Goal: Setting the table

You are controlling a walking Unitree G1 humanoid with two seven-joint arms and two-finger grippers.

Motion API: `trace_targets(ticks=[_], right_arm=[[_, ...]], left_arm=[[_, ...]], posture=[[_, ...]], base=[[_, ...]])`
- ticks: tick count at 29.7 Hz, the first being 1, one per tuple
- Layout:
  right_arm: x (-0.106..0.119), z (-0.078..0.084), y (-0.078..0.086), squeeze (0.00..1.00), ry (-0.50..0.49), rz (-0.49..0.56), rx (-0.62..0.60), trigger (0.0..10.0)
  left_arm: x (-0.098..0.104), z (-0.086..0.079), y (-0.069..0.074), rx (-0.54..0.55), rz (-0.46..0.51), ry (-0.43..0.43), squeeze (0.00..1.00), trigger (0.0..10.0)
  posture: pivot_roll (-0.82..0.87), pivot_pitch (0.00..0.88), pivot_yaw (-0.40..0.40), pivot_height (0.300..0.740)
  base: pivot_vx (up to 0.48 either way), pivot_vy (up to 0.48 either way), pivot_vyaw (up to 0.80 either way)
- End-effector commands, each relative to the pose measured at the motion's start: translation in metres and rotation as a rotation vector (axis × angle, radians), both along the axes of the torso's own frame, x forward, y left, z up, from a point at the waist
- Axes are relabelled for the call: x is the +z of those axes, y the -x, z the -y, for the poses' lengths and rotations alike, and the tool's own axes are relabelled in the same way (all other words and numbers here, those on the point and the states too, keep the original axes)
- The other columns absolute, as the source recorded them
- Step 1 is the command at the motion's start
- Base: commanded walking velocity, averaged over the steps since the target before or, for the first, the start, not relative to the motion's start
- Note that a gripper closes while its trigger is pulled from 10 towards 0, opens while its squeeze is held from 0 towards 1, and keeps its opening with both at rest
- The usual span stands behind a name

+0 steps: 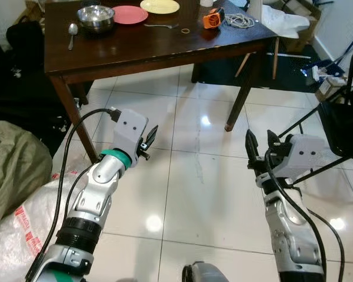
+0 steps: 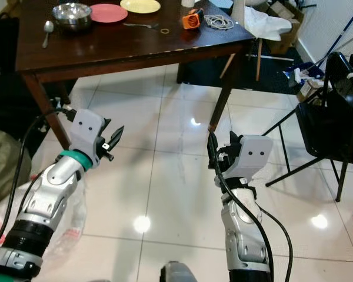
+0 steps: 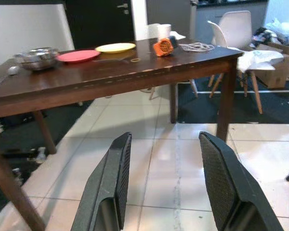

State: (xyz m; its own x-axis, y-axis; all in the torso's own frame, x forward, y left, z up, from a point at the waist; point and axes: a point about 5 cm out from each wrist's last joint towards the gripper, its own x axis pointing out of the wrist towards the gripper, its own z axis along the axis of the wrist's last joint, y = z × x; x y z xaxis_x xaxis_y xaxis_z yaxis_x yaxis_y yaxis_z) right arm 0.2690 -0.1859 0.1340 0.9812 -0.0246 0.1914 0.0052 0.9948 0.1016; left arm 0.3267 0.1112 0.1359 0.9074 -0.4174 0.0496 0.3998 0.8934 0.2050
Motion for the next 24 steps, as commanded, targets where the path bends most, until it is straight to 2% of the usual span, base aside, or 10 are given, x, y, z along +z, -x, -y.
trace_targets(ticks=[1, 10, 24], right_arm=[[-0.0001, -0.0005, -0.0007, 0.0, -0.003, -0.001, 0.002, 10.0], [0.0002, 0.001, -0.0004, 0.0, -0.011, -0.001, -0.006, 10.0], [0.0013, 0.0027, -0.0003, 0.0, -0.009, 0.002, -0.014, 10.0]], left_arm=[[-0.0033, -0.0056, 0.0003, 0.01, -0.006, -0.019, 0.0, 10.0], [-0.0037, -0.004, 0.0001, 0.002, -0.004, -0.019, 0.0, 10.0], [-0.0035, -0.0028, -0.0004, -0.004, 0.002, -0.016, 0.0, 10.0]], posture=[[0.04, 0.0, 0.033, 0.74], [0.04, 0.0, 0.036, 0.74], [0.03, 0.0, 0.036, 0.74]], base=[[0.48, 0.0, 0.0], [0.48, 0.0, -0.49], [0.48, 0.0, -0.77]])
